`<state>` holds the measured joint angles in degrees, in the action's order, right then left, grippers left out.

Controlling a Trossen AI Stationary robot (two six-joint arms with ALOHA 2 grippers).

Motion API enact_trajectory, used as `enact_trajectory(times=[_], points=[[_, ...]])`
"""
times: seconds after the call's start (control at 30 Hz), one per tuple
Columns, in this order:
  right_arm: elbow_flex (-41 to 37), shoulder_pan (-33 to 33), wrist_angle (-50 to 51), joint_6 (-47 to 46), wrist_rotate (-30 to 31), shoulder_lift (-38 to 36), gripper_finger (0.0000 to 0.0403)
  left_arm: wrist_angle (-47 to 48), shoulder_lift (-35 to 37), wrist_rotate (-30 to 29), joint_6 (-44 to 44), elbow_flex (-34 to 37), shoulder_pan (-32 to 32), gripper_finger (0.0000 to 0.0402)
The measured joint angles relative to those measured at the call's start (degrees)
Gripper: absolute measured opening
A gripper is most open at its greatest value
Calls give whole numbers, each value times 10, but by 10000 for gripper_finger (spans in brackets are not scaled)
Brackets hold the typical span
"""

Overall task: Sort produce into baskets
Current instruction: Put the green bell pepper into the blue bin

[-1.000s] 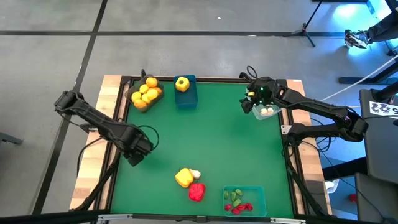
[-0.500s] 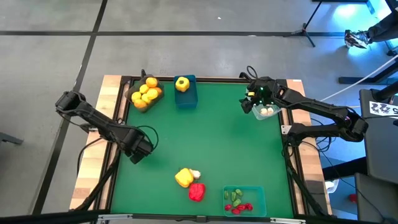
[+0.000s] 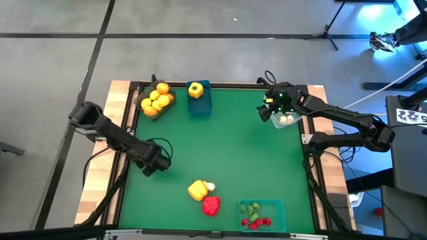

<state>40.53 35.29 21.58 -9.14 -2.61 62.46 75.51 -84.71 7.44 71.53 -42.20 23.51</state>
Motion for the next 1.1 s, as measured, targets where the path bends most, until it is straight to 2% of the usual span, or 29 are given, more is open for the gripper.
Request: enact_trajectory(times=[0.13, 0.27, 0.4, 0.67, 0.83, 1.1], points=[[0, 0, 0, 0, 0, 0, 244, -61, -13, -7, -32, -9, 0, 125], [0, 0, 0, 0, -7, 0, 244, -62, -13, -38, -5, -8, 0, 125], [0, 0, 0, -12, -11, 0, 244, -63, -12, -46, -3, -8, 0, 118], [0, 0, 0, -15, -19, 0, 244, -98, -12, -79, 5, -8, -16, 37], [0, 0, 0, -18, -20, 0, 244, -72, -12, -78, 1, -26, -23, 5], [0, 0, 0, -33, -26, 0, 244, 3, -12, -91, -11, -114, -38, 4]])
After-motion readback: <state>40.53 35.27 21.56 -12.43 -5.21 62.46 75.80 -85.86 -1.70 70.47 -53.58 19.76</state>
